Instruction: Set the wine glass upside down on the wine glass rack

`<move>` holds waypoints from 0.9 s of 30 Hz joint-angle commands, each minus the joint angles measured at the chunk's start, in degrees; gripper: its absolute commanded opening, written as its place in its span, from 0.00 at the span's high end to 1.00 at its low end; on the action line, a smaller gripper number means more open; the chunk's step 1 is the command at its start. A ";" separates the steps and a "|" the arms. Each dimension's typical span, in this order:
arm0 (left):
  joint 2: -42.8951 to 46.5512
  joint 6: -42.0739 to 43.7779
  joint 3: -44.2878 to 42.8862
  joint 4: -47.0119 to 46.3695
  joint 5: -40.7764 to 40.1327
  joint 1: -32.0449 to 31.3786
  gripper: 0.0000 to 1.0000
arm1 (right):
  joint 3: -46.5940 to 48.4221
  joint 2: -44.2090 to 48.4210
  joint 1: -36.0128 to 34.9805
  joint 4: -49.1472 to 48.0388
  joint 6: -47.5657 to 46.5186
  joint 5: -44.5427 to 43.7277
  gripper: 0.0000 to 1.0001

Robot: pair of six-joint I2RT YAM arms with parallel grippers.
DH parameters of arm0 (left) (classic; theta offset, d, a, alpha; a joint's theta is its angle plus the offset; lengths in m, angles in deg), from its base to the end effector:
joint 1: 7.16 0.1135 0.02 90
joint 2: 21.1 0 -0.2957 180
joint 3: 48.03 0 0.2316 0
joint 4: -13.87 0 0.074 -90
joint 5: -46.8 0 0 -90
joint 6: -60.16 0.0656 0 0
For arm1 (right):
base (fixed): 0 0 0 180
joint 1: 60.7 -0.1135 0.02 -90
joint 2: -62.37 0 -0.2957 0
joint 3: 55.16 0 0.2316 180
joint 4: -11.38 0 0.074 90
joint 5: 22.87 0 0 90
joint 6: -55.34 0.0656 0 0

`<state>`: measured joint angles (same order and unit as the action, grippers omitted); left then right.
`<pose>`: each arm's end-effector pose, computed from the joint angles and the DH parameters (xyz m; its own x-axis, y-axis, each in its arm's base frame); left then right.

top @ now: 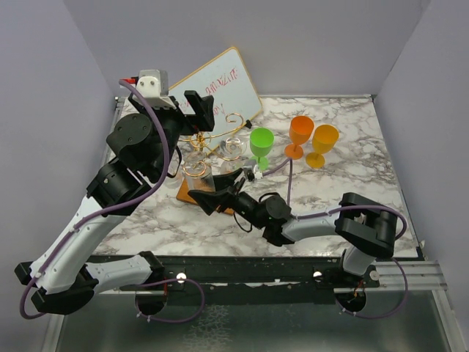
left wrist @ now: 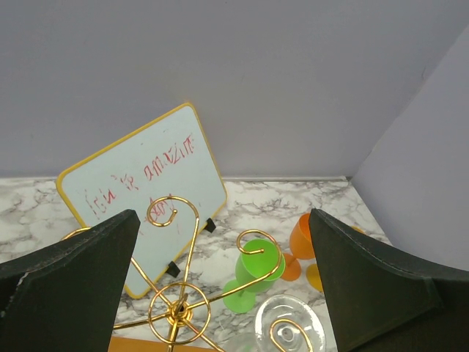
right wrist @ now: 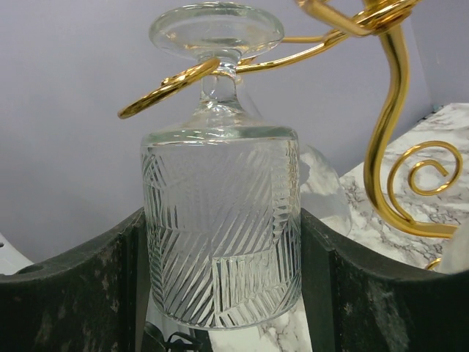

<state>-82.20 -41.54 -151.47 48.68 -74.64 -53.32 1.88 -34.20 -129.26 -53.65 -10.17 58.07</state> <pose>0.1474 -0.1041 0.5454 0.0367 -0.2880 -0.9569 0.2703 0.9247 -0.2680 0.1404 0.3292 0.3196 -0.2163 0.5691 -0.7933 -0.8544 0.2828 0.4358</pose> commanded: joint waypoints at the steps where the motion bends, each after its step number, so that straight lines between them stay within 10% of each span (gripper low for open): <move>1: 1.08 -0.38 -1.24 1.47 1.16 -0.01 0.01 | 2.80 -0.43 -0.27 -3.32 0.63 4.46 0.99; 27: 1.53 -0.51 -0.59 1.48 0.94 -0.03 0.01 | -1.47 0.13 -0.26 -14.23 -1.72 11.38 0.99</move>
<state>-81.35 -41.67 -151.47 48.90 -74.49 -53.32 1.44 -35.51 -129.21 -57.59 -10.13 69.32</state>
